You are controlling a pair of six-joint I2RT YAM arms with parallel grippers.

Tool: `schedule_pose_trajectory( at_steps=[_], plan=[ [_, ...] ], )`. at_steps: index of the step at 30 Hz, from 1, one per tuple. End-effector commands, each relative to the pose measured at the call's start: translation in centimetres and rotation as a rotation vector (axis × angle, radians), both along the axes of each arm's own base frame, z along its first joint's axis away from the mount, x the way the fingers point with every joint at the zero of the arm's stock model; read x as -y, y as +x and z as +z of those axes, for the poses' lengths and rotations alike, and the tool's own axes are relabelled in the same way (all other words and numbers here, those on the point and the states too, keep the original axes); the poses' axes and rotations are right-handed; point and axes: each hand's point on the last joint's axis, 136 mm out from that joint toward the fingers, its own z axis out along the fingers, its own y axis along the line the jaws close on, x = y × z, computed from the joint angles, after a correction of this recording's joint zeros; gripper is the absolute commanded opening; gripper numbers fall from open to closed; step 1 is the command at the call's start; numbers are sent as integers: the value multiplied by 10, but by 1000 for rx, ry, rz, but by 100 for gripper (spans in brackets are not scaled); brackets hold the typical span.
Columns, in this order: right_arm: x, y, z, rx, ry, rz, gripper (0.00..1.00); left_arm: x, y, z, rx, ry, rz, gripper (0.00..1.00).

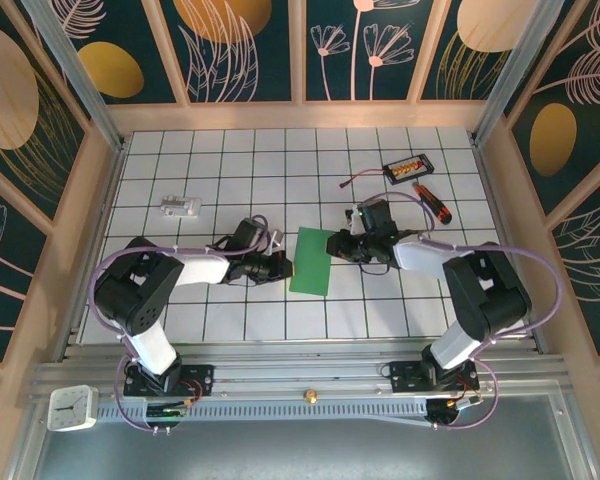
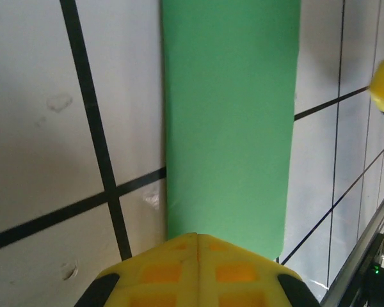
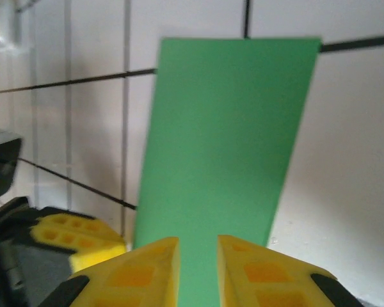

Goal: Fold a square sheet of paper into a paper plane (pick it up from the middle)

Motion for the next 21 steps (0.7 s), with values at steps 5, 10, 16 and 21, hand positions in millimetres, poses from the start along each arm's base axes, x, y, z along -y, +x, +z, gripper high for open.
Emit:
schedule_pose_trajectory(
  at_steps=[5,10,16,21],
  plan=[
    [-13,21,-21,-11,-25,0,21,7,-30,-7,-52,-19,-27,2],
    [-19,32,-29,-8,-41,32,20,21,-50,-2,-91,-87,-77,7],
    [-9,21,-9,27,-66,62,21,28,-30,36,30,-132,-52,20],
    [6,-22,-1,-14,-71,49,25,26,-10,31,67,-80,7,20]
  ],
)
